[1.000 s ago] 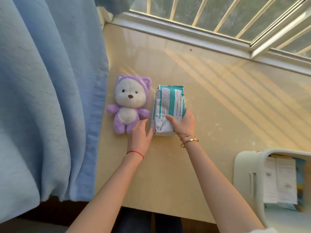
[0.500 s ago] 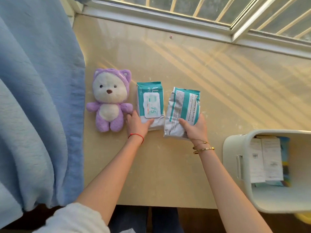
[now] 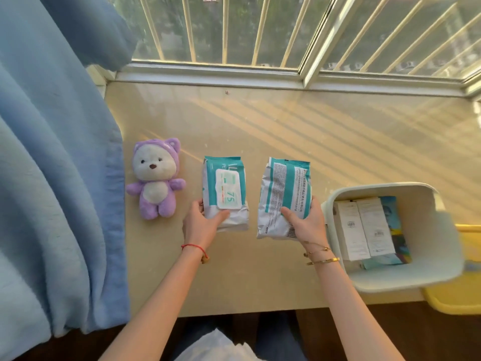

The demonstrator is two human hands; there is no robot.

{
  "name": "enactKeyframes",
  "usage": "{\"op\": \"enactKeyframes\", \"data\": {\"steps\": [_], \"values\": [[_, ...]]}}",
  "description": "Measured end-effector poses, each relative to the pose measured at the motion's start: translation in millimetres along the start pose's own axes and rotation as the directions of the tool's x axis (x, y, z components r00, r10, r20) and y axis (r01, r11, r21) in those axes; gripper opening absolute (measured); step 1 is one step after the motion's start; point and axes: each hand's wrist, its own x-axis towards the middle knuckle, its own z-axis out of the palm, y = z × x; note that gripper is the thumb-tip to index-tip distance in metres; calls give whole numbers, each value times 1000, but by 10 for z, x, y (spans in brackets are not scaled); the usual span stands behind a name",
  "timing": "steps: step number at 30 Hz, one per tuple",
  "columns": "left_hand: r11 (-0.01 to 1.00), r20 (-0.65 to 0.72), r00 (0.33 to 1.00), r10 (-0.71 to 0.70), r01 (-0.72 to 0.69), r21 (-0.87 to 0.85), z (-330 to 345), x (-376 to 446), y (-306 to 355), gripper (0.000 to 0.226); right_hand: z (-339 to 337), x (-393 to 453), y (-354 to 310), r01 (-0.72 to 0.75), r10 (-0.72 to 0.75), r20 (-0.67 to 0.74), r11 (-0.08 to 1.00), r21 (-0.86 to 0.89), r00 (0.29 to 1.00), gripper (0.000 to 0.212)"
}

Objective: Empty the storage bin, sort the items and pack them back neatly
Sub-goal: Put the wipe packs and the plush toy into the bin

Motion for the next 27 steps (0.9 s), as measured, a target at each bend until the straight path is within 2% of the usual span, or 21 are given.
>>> {"op": "enactKeyframes", "data": {"steps": [4,8,17,22,27], "values": [[995,50,998,47,-42,-86,181,-501,298,54,-545,-171,35,9,-9,-10,1000,5,1000,43],[988,97,991,91,-78,-130,645,-1039,607,54,-1212,-199,179,7,-7,-14,1000,-16,1000,44],[991,141,990,-8,27,-132,2207,-1896,831,51,-2732,176,778,5,-6,-7,993,-119,1000,51],[996,135,991,-17,29,-88,2776,-2033,721,52,-3013,413,1105,5,7,65,983,-181,998,50],[999,37,999,-12,10,40,3151,-1973,598,54,-2973,635,1376,-35,59,128,983,-181,990,52]]}}
